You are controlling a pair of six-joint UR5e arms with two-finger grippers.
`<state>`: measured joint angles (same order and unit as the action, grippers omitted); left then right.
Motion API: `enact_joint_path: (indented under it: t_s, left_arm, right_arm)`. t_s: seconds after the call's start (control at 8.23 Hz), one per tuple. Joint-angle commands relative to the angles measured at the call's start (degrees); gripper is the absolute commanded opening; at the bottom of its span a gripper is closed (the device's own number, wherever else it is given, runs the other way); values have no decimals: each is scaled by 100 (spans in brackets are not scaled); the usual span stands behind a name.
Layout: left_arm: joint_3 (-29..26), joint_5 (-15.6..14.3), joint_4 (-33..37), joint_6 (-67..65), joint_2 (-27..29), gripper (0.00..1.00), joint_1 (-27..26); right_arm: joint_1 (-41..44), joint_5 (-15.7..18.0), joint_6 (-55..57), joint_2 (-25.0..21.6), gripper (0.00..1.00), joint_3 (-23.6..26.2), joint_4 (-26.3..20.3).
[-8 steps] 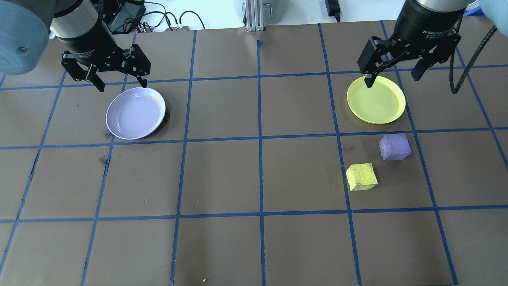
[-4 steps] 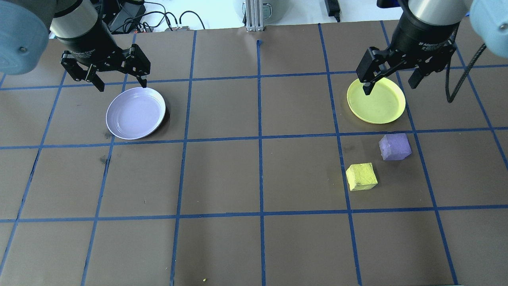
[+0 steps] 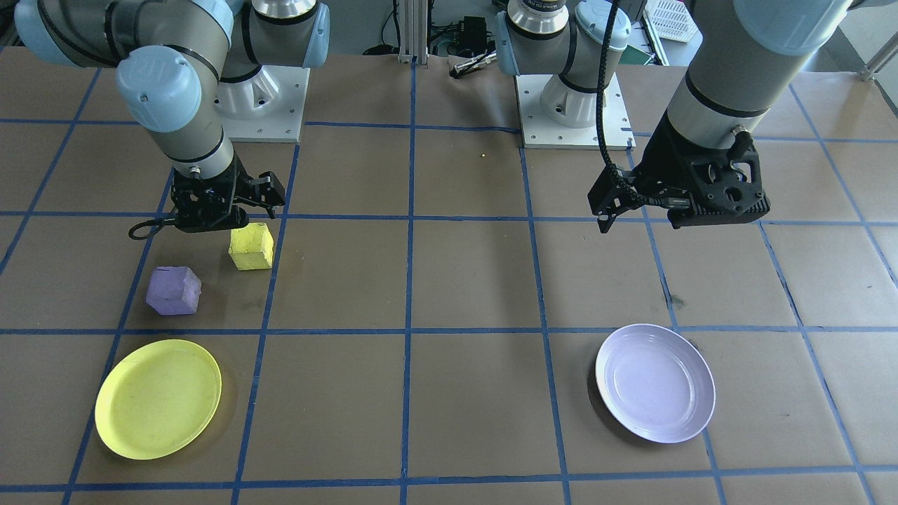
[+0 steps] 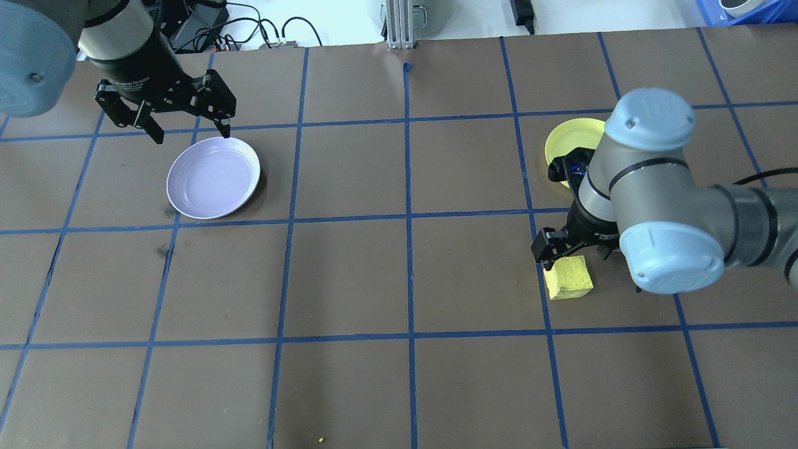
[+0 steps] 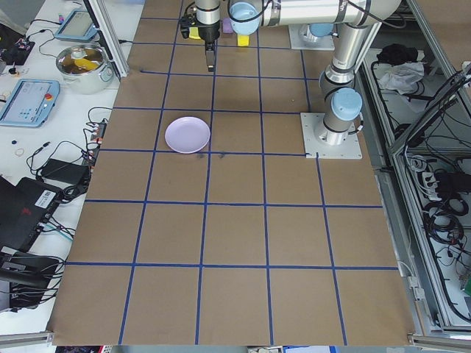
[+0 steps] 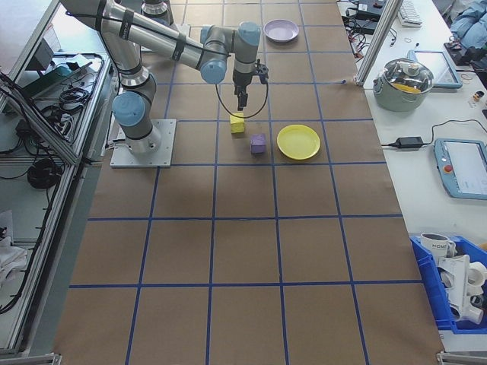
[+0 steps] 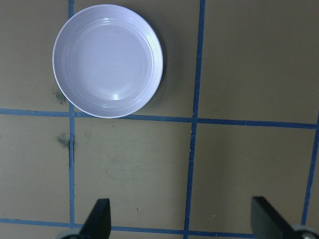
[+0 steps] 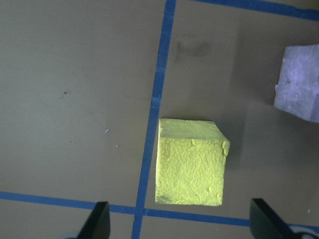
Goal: Sort blocks by color into plates
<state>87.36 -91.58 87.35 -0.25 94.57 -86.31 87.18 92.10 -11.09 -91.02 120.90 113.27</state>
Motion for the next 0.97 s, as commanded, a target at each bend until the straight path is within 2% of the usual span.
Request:
enact_joint_path:
  t_s: [0.0,0.12,0.24,0.36,0.49,0.61,0.73,0.85]
  left_arm:
    - [0,9,-16,7,9,100,35]
    - [0,9,-16,7,9,100,35]
    - [0,9,-8,7,0,100,35]
    - [0,0,-8,7,9,100,35]
    - [0,-9,1,16,0,100,53]
    - [0,0,-8,16,0,100,62]
    - [0,9,-16,16,61,100,62]
    - [-9,9,-16,16,44,100,70]
  right_arm:
    - [0,367,-33,234,99,698,1100]
    - [-8,396,-33,243,99,707,1145]
    - [0,396,-33,365,92,707,1154]
    - [-8,362,-33,679,92,707,1154]
    - [-8,300,-25,848,83,698,1154]
    - [-8,326,-25,850,41,698,1145]
    - [-8,378,-7,850,19,620,1128]
    - [-8,387,37,850,5,297,1058]
